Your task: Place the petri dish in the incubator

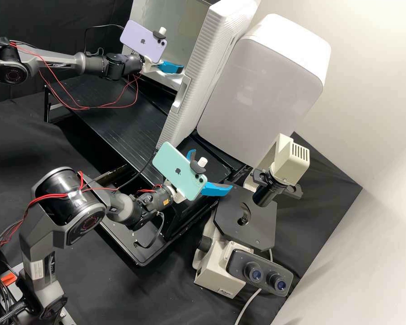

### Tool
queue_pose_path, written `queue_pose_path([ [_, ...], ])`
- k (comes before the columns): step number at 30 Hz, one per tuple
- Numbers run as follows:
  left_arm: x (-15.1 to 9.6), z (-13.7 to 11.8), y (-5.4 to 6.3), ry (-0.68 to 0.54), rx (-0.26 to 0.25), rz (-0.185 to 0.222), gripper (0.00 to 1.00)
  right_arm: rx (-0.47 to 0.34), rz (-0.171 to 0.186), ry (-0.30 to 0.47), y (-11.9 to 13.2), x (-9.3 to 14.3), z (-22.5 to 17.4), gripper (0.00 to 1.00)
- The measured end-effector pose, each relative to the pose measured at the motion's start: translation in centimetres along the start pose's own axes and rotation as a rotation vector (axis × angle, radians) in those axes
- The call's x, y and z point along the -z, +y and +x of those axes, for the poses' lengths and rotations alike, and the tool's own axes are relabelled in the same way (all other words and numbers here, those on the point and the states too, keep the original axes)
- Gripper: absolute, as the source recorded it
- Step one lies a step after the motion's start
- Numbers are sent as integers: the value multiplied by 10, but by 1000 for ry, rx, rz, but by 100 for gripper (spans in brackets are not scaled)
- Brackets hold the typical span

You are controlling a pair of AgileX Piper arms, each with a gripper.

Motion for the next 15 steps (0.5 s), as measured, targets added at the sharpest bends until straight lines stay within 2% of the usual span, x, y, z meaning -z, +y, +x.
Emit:
queue_pose_path([
  [4,1,3,-6,4,10,5,0,0,0,0,0,0,0,100],
  [12,1,3,-7,6,10,6,0,0,0,0,0,0,0,100],
  [13,1,3,-7,6,10,6,100,0,0,0,0,0,0,100],
  [15,1,3,-7,6,11,7,100,0,0,0,0,0,0,100],
])
